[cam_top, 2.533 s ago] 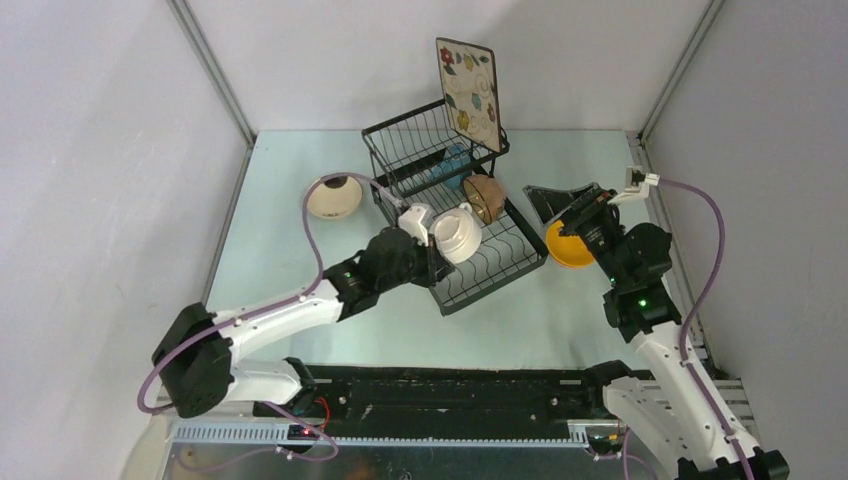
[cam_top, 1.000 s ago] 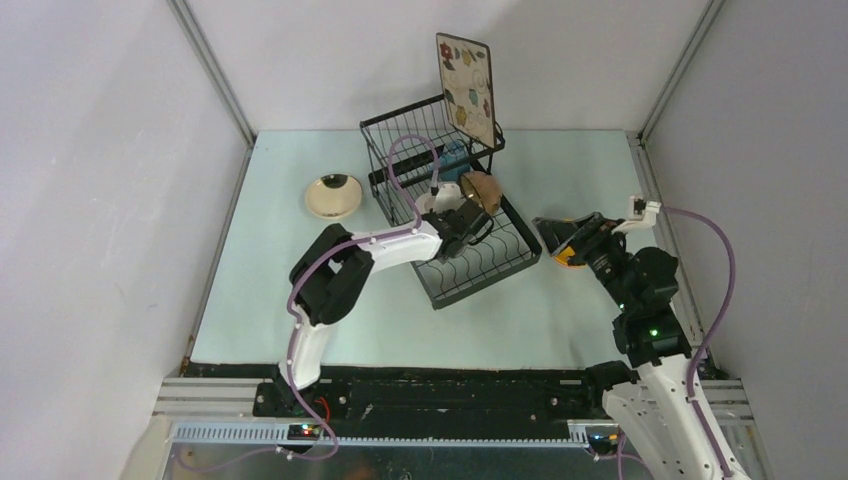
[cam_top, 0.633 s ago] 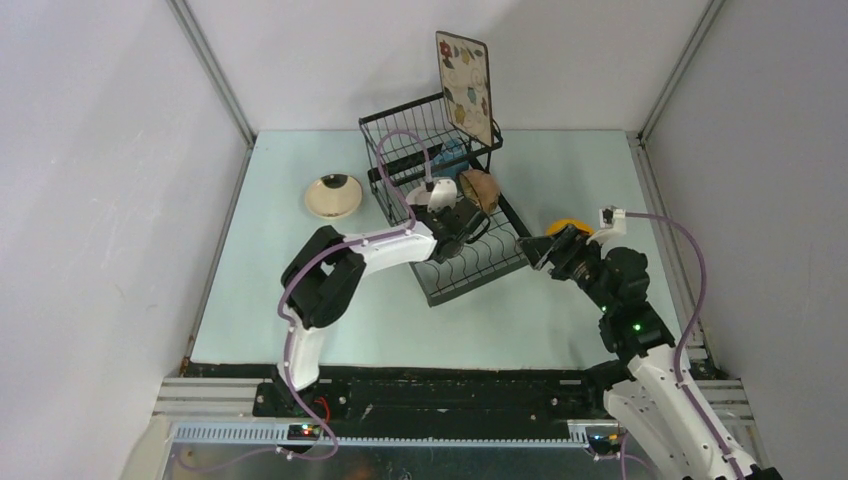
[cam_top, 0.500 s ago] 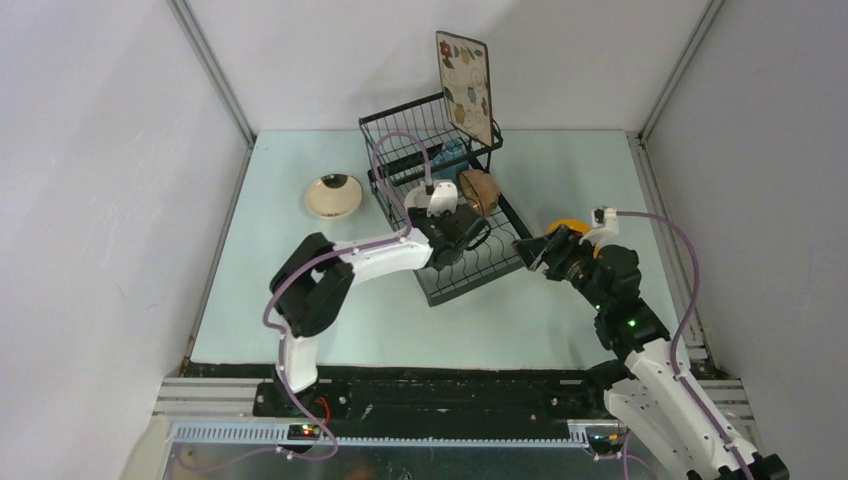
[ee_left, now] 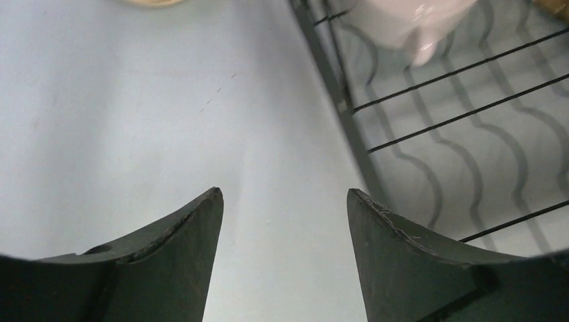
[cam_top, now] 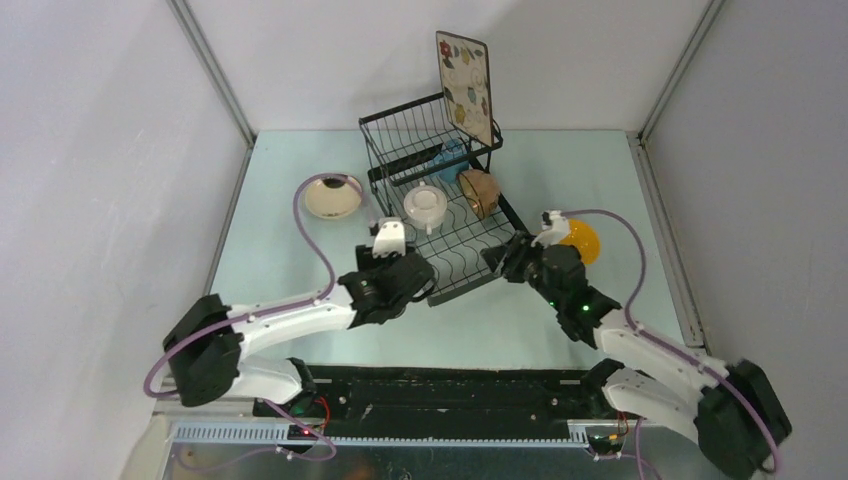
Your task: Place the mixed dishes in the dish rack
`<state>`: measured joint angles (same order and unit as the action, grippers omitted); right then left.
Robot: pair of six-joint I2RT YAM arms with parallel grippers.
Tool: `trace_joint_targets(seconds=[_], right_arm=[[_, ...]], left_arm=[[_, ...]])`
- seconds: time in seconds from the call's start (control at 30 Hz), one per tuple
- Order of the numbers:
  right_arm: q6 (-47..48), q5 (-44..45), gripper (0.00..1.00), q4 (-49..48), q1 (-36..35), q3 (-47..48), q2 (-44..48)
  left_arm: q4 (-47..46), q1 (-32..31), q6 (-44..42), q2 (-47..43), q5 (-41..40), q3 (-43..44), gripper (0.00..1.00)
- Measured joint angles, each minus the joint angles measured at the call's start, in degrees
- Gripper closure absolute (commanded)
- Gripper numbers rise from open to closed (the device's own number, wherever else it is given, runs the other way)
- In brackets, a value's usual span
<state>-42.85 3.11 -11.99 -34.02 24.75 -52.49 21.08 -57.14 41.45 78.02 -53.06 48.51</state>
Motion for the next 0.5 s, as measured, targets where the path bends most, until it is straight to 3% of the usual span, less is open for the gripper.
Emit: trace_joint_targets(seconds=[0.03,0.17,0.27,0.33,0.5], right_arm=[[0.13,1.31,0.51,-2.34,-1.46,0.00,-2.38],[1.18,4.74,0.79,-10.49,-6.19,1.60,-14.51],[-0.09,5.84,0.95,-14.62,-7.91,5.66,-25.09],[-2.01,6.45,1.00,-16.50,-8.02,8.37,-30.32],[-9.46,11.87,1.00,-20.02,-8.98,15.82,-41.57]], left_arm=[[-0.09,0.28,0.46,-1.79,-0.15,-2.56,0.27],[-1.38,3.61,1.66,-7.58,2.21,-10.32,0.28],[-4.24,10.19,2.25,-12.76,5.84,-16.04,0.29],[-5.46,14.10,2.56,-16.87,7.43,-19.78,0.29],[-6.05,17.90,2.69,-25.79,10.16,-24.13,0.30]])
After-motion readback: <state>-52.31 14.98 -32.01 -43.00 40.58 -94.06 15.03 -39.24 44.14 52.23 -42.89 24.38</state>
